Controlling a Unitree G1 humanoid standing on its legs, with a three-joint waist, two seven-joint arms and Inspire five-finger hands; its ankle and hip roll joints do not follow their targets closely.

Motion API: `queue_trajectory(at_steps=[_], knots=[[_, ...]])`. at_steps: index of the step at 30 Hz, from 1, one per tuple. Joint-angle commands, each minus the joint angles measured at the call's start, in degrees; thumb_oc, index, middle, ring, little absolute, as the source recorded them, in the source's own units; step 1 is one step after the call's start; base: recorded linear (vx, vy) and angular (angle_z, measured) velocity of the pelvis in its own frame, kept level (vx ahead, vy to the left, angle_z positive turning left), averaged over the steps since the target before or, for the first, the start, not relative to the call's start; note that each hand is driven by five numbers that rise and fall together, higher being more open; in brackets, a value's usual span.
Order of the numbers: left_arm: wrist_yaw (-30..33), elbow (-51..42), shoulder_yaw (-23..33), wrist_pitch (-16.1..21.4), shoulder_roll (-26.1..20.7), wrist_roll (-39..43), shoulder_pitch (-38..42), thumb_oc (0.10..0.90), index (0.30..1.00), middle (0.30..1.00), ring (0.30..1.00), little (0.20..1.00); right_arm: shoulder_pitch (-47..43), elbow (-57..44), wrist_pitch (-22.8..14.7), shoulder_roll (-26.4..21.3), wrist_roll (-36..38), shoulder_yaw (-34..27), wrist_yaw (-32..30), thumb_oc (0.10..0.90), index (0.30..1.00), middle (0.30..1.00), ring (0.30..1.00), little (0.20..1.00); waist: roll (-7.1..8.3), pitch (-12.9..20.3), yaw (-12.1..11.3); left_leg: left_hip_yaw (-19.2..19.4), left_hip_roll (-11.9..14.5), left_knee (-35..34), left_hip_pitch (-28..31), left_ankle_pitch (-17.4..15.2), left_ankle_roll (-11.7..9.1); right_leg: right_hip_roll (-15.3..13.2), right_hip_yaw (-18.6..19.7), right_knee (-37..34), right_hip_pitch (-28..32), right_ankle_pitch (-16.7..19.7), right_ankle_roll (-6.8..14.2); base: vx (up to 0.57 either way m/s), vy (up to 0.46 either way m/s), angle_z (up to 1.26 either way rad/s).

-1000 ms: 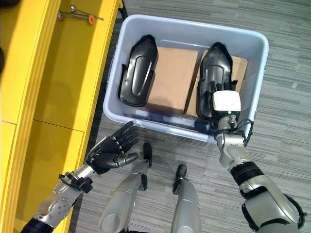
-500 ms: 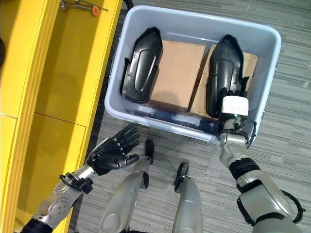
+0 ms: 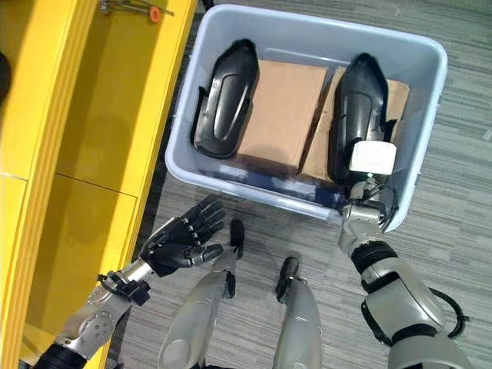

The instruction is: Move parts from the plastic box to the shelf.

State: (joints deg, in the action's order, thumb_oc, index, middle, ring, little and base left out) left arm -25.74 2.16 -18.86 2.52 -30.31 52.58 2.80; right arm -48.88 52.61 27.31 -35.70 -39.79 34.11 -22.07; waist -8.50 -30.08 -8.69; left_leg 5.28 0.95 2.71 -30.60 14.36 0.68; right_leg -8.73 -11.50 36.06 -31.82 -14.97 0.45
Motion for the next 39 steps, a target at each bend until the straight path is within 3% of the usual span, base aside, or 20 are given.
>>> queue_trajectory(at_steps=[1, 5, 7, 8, 10, 11, 13, 17, 19, 20, 22, 24, 25, 35, 37, 39], knots=[[-3.96, -1.82, -2.34, 4.71, 2.59, -0.60, 3.43, 0.900, 1.000, 1.000, 1.000, 1.000, -0.68, 10.36, -1.97, -0.06, 1.77, 1.64, -1.07, 0.400, 0.300, 0.300, 0.300, 0.300, -4.58, 0.28, -2.37, -0.22, -4.01, 4.83, 0.58, -10.98, 0.84, 1.04, -1.07, -0.86, -1.18, 1.84, 1.23, -0.03, -0.006, -0.07], [-3.59, -0.93, -3.64, 6.66, 3.17, -0.06, 3.56, 0.900, 1.000, 1.000, 1.000, 1.000, 2.64, 13.14, -1.75, 0.60, 1.57, 0.76, -4.08, 0.400, 0.300, 0.300, 0.300, 0.300, -5.23, 0.28, -2.17, -0.40, -4.07, 4.82, -0.52, -10.63, 0.84, 1.25, -1.06, -0.23, -2.41, 1.51, 0.98, -0.03, -0.008, 0.07], [-3.63, -0.91, -4.07, 7.03, 3.11, 0.01, 3.41, 0.900, 1.000, 1.000, 1.000, 1.000, 4.93, 13.75, -2.17, 0.98, 6.32, -0.18, -6.37, 0.400, 0.300, 0.300, 0.300, 0.300, -5.43, 0.28, -1.95, -0.47, -4.04, 4.70, -0.62, -10.58, 0.89, 1.33, -0.88, -0.11, -2.68, 1.41, 0.80, -0.03, -0.017, -0.10], [-3.48, -1.38, -4.19, 7.01, 3.02, -0.20, 3.13, 0.900, 1.000, 1.000, 1.000, 1.000, 6.04, 13.83, -2.32, 1.25, 12.76, -1.14, -8.06, 0.400, 0.300, 0.300, 0.300, 0.300, -5.48, 0.28, -1.81, -0.54, -4.04, 4.69, -0.51, -10.64, 0.90, 1.38, -0.76, -0.17, -2.63, 1.38, 0.67, -0.01, -0.009, -0.13], [-3.45, -1.67, -4.26, 7.08, 2.94, -0.38, 2.84, 0.900, 1.000, 1.000, 1.000, 1.000, 7.05, 14.00, -2.77, 1.64, 14.55, -2.38, -8.38, 0.400, 0.300, 0.300, 0.300, 0.300, -5.51, 0.28, -1.61, -0.61, -4.03, 4.76, -0.38, -10.76, 0.90, 1.44, -0.60, -0.18, -2.59, 1.37, 0.56, -0.01, -0.013, 0.13], [-4.06, -1.61, -4.15, 7.48, 2.84, 0.46, 2.20, 0.900, 1.000, 1.000, 1.000, 1.000, 10.37, 14.01, -6.86, 2.99, 16.60, -4.78, -12.44, 0.400, 0.300, 0.300, 0.300, 0.300, -5.45, 0.28, -0.91, -0.61, -3.87, 4.63, 0.56, -11.05, 0.86, 1.79, -0.05, -0.54, -2.14, 1.51, 0.46, -0.01, -0.013, 0.17], [-4.74, -1.98, -3.81, 7.59, 2.86, 0.96, 2.06, 0.900, 1.000, 1.000, 1.000, 1.000, 12.14, 12.83, -10.33, 4.23, 16.76, -6.05, -15.53, 0.400, 0.300, 0.300, 0.300, 0.300, -5.25, 0.28, -0.26, -0.38, -3.65, 4.40, 1.65, -11.35, 0.89, 2.12, 0.40, -1.58, -1.25, 1.84, 0.44, -0.01, -0.001, 0.30], [-4.74, -2.03, -3.50, 7.59, 2.89, 0.96, 2.57, 0.900, 1.000, 1.000, 1.000, 1.000, 11.51, 12.80, -10.31, 4.12, 16.75, -6.07, -15.55, 0.400, 0.300, 0.300, 0.300, 0.300, -5.70, 0.28, -0.59, -0.20, -2.98, 4.41, 0.24, -10.17, 1.15, 2.64, -0.22, -2.06, -2.42, 3.34, -0.13, -0.06, 0.005, -0.06], [-5.05, -2.03, -3.77, 7.74, 2.85, 0.80, 2.08, 0.900, 1.000, 1.000, 1.000, 1.000, 12.36, 12.65, -10.93, 4.43, 16.90, -6.17, -16.25, 0.400, 0.300, 0.300, 0.300, 0.300, -5.21, 0.28, -0.15, -0.33, -3.62, 4.38, 1.82, -11.39, 0.89, 2.15, 0.46, -1.74, -1.09, 1.89, 0.45, 0.03, -0.002, 0.02], [-4.98, -2.24, -3.35, 7.74, 2.99, 0.74, 2.63, 0.900, 1.000, 1.000, 1.000, 1.000, 12.86, 11.36, -12.63, 4.93, 15.90, -6.39, -18.29, 0.400, 0.300, 0.300, 0.300, 0.300, -5.35, 0.28, 0.06, 0.08, -2.77, 4.38, 1.28, -10.48, 1.08, 2.72, 0.13, -2.95, -1.38, 3.61, -0.07, 0.00, 0.003, 0.09], [-5.02, -2.18, -3.29, 7.82, 2.99, 0.79, 2.65, 0.900, 1.000, 1.000, 1.000, 1.000, 13.20, 10.92, -13.06, 5.04, 15.51, -6.35, -18.88, 0.400, 0.300, 0.300, 0.300, 0.300, -5.27, 0.28, 0.23, 0.17, -2.68, 4.37, 1.57, -10.56, 1.07, 2.75, 0.23, -3.11, -1.13, 3.67, -0.04, -0.04, 0.016, 0.00], [-3.19, -1.93, -1.63, 8.33, 2.75, 1.50, 3.12, 0.900, 1.000, 1.000, 1.000, 1.000, 16.32, -0.79, -14.00, 2.98, 12.62, -5.56, -23.09, 0.400, 0.300, 0.300, 0.300, 0.300, -2.90, 0.28, 3.06, 1.21, -1.46, 3.40, 5.92, -11.09, 0.67, 3.50, 1.76, -5.33, 2.75, 4.35, 0.47, 0.02, 0.018, -0.12], [-3.16, -1.89, -1.30, 8.09, 2.58, 1.99, 2.91, 0.900, 1.000, 1.000, 1.000, 1.000, 16.82, -1.69, -14.45, 2.59, 11.95, -5.84, -23.19, 0.400, 0.300, 0.300, 0.300, 0.300, -2.60, 0.28, 3.26, 1.15, -1.35, 3.18, 6.75, -11.15, 0.60, 3.61, 1.88, -5.57, 3.53, 4.38, 0.53, 0.04, -0.006, -0.19], [-3.33, -1.79, -1.02, 7.83, 2.47, 2.52, 2.73, 0.900, 1.000, 1.000, 1.000, 1.000, 17.12, -2.35, -14.84, 2.29, 11.24, -5.97, -23.33, 0.400, 0.300, 0.300, 0.300, 0.300, -2.36, 0.28, 3.42, 1.10, -1.30, 3.02, 7.45, -11.22, 0.54, 3.73, 2.02, -5.77, 4.19, 4.38, 0.60, 0.01, -0.004, -0.07], [-4.71, -1.43, 0.22, 7.55, 2.44, 2.13, 1.65, 0.900, 1.000, 1.000, 1.000, 1.000, 18.66, -5.59, -16.43, 1.39, 9.26, -6.50, -24.51, 0.400, 0.300, 0.300, 0.300, 0.300, -1.17, 0.28, 3.86, 0.83, -1.12, 2.21, 10.86, -11.44, 0.46, 3.93, 2.40, -7.47, 7.84, 4.69, 0.98, 0.09, -0.056, 0.02], [-5.57, -1.51, 1.77, 6.24, 2.48, 2.67, 0.16, 0.900, 1.000, 1.000, 1.000, 1.000, 20.33, -11.70, -20.28, -0.51, 6.29, -8.43, -24.10, 0.400, 0.300, 0.300, 0.300, 0.300, 1.11, 0.71, 4.22, 0.33, -1.06, 2.38, 16.56, -12.88, 0.42, 3.34, 2.37, -11.99, 15.12, 5.66, 1.57, 0.12, -0.086, -0.03]])
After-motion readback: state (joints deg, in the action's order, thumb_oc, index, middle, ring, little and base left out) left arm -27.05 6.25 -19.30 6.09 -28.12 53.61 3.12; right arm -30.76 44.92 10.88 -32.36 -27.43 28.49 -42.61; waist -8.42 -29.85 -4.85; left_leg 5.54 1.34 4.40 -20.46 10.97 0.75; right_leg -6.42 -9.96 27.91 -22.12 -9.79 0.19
